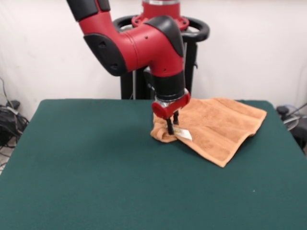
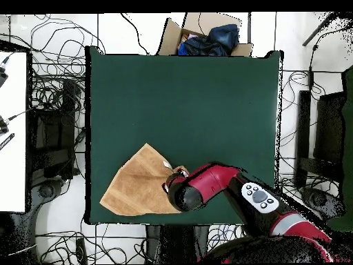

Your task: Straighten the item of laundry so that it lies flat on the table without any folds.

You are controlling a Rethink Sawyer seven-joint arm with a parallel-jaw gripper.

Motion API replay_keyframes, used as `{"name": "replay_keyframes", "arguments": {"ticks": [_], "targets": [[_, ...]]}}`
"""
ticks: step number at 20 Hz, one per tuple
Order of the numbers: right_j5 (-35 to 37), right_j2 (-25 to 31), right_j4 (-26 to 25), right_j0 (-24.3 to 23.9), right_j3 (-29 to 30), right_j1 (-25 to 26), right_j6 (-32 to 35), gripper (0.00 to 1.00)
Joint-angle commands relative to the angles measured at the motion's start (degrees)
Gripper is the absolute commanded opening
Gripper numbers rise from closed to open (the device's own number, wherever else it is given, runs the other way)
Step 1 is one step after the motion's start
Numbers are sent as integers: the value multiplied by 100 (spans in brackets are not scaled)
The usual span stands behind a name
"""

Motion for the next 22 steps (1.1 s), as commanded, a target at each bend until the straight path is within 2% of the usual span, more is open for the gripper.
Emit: {"name": "replay_keyframes", "arguments": {"ticks": [1, 10, 11, 19, 22], "targets": [[-724, 665, -228, 45, -254, 463, -53, 0], [-403, 558, -96, 217, -291, 378, -55, 0], [-376, 558, -88, 220, -294, 378, -69, 100], [-182, 593, -16, 197, -288, 387, -120, 100], [-318, 695, 22, 135, -191, 291, -45, 100]]}}
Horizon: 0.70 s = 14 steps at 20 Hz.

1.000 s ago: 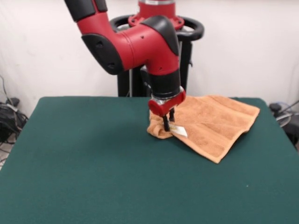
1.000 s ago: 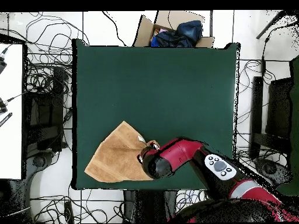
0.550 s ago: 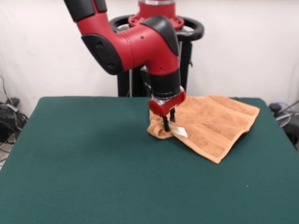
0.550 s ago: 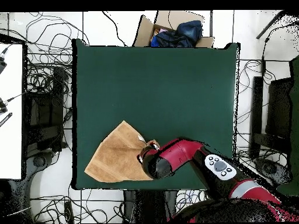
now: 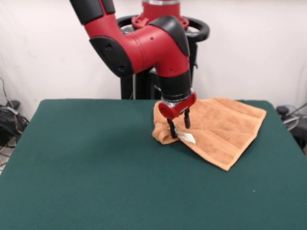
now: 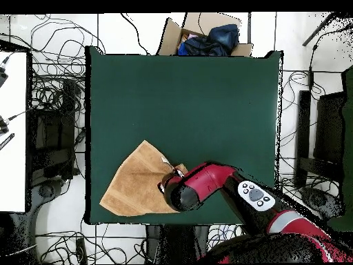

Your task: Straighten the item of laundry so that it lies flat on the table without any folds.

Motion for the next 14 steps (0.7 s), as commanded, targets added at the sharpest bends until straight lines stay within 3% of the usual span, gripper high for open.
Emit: {"name": "replay_keyframes", "arguments": {"ticks": [1, 8, 14], "targets": [[-539, 603, -40, 65, -171, 194, 59, 100], [-1980, 784, -244, -54, 119, -222, 502, 100], [-2374, 555, -167, 104, 125, -439, 533, 100]]}}
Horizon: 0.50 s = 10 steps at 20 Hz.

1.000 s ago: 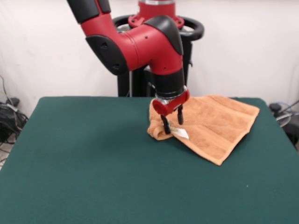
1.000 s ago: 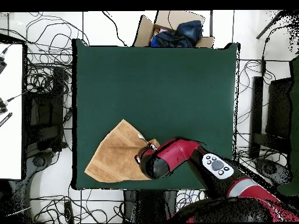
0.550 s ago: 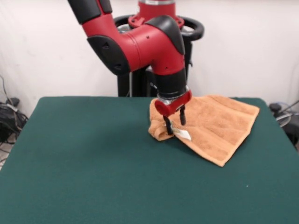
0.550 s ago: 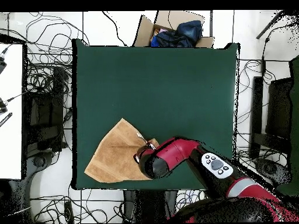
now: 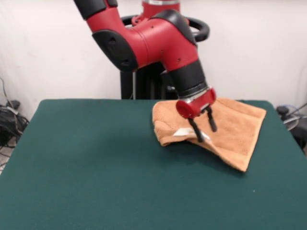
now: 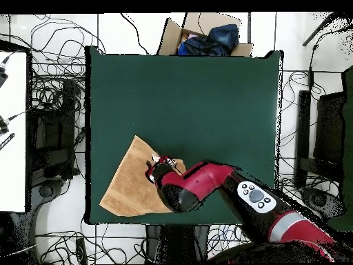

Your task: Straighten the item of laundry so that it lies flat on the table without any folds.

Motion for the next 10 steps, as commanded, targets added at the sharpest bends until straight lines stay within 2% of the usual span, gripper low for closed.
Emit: {"name": "replay_keyframes", "arguments": {"ticks": [1, 4, 10], "targets": [[-458, 88, -167, 285, -110, -211, 537, 100], [-646, -247, -144, 529, -193, -251, 539, 100], [-583, -416, -90, 653, -262, -335, 548, 100]]}}
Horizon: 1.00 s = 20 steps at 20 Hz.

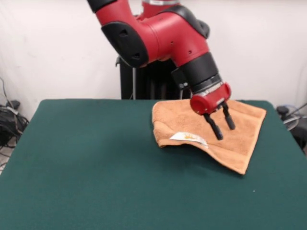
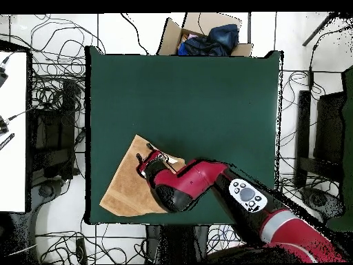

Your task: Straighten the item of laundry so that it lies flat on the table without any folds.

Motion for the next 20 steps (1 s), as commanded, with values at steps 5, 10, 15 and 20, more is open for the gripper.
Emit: {"name": "replay_keyframes", "arguments": {"ticks": [5, 10, 15, 20], "targets": [[127, -918, -22, 704, -487, -149, 592, 100], [223, -1600, 199, 1218, -586, -443, 717, 100], [834, -1471, 443, 1161, -554, -713, 650, 100], [1656, -947, 759, 764, -504, -802, 240, 100]]}}
